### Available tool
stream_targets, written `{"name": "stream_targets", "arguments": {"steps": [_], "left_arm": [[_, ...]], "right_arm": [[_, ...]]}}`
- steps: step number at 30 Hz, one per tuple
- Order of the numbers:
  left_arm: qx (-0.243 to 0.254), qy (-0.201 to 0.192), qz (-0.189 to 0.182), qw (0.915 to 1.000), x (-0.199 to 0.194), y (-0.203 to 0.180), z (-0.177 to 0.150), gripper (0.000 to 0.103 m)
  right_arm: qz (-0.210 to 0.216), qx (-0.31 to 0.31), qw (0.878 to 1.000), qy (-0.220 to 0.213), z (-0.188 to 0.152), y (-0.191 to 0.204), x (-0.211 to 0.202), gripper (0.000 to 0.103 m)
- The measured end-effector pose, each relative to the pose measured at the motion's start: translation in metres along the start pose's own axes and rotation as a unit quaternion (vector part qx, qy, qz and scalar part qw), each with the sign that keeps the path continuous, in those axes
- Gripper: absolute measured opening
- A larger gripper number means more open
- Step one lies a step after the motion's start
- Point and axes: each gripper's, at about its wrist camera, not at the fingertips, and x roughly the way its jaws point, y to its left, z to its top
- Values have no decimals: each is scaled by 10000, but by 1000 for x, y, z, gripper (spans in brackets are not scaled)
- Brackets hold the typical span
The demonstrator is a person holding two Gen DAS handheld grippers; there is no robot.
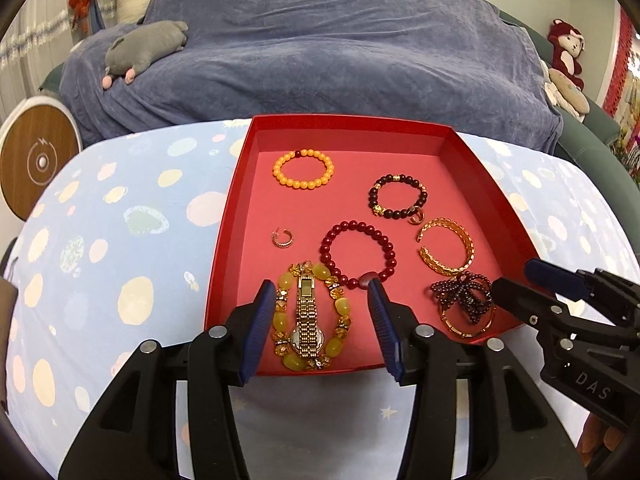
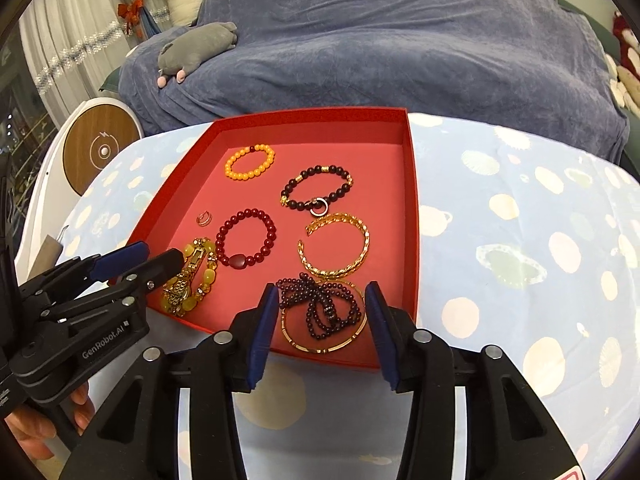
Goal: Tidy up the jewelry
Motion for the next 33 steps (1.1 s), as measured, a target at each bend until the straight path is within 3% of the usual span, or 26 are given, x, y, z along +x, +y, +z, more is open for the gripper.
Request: {"name": "stream_targets", "arguments": {"steps": [6,9,17,21,33], "left_arm": [[34,-87,40,9999,-6,-6,-1,47],[27,-178,95,9998,-12,-8,-3,55],[-40,-262,153,9995,-30,-8,-8,62],[-104,-368,332,9987,-40,-6,-9,76],[-301,-438,513,9973,-56,4,-13,85]], "right_arm": [[-56,11,9999,-107,-8,0,-7,49],[-64,-31,9998,-162,-11,3,-10,52],[-66,-59,9996,-280,-15,7,-24,63],[-39,121,9995,-280,-14,4,-31,66],[-166,73,9988,-456,-17,14,-45,75]]}}
